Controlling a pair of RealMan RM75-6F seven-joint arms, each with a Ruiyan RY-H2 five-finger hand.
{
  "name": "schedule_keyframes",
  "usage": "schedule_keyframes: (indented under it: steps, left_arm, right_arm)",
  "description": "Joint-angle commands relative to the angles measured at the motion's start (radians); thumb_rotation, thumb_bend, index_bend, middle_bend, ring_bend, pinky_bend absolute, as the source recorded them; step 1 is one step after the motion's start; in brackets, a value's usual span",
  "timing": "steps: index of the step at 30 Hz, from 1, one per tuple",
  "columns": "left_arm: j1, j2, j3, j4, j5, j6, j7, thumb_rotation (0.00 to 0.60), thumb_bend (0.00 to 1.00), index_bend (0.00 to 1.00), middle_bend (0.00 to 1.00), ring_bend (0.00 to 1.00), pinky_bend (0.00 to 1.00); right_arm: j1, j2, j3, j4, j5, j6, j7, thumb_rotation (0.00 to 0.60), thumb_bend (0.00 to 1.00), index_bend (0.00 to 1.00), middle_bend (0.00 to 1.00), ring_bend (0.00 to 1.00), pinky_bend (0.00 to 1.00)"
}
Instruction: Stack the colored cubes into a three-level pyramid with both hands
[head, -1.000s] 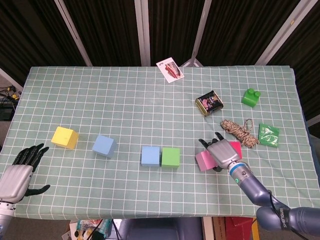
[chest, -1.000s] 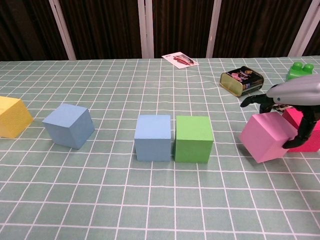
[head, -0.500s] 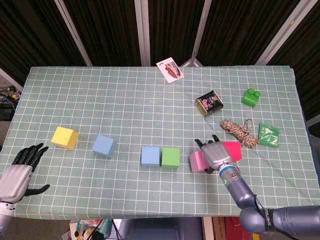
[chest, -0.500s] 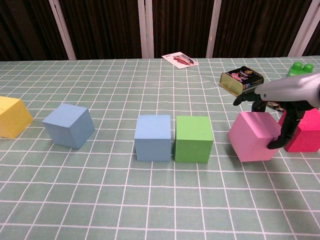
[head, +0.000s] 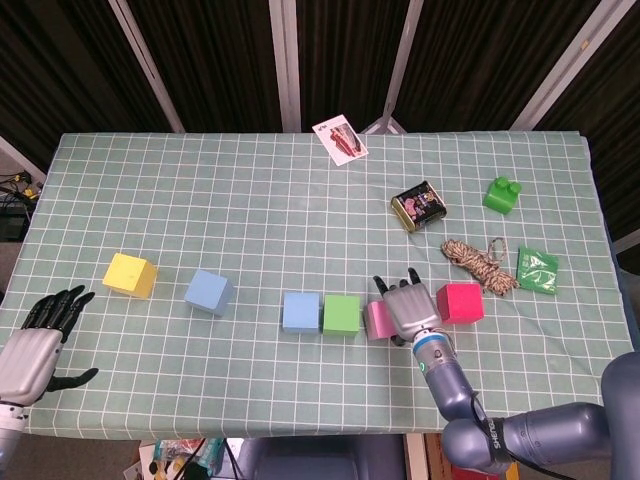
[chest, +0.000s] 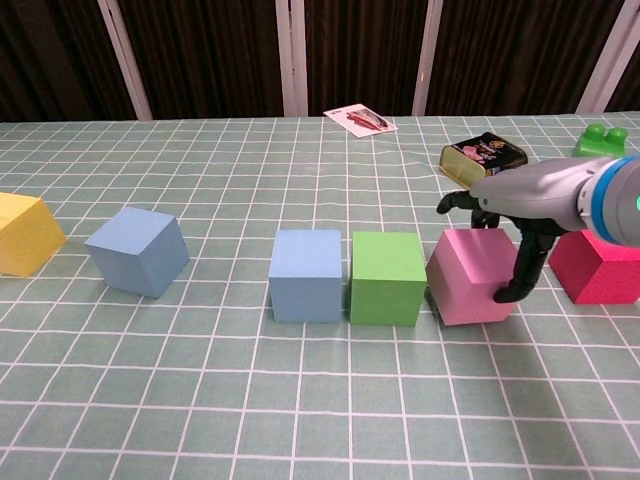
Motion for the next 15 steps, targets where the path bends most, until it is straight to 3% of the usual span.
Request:
schedule_keyframes:
  steps: [1,15]
  left_arm:
    - [0.000,0.001,0.000,0.000,-0.002,-0.002,-0.002,0.600,0.09,0.00,0.00,0.00,0.00]
    - [-0.006,0.001,0.001,0.002,-0.014,-0.018,-0.003,0.600,0.09,0.00,0.00,0.00,0.00]
  right_arm:
    - [0.008,-0.029,0.012,0.021,0.025,0.029,-0.024,0.600,0.25,0.00,0.52,0.24,0.00]
    - [0.038,-0.119,0.057,0.052,0.122,0.105,-0.133,0.600,0.25,0.00,0.52,0.23,0.00]
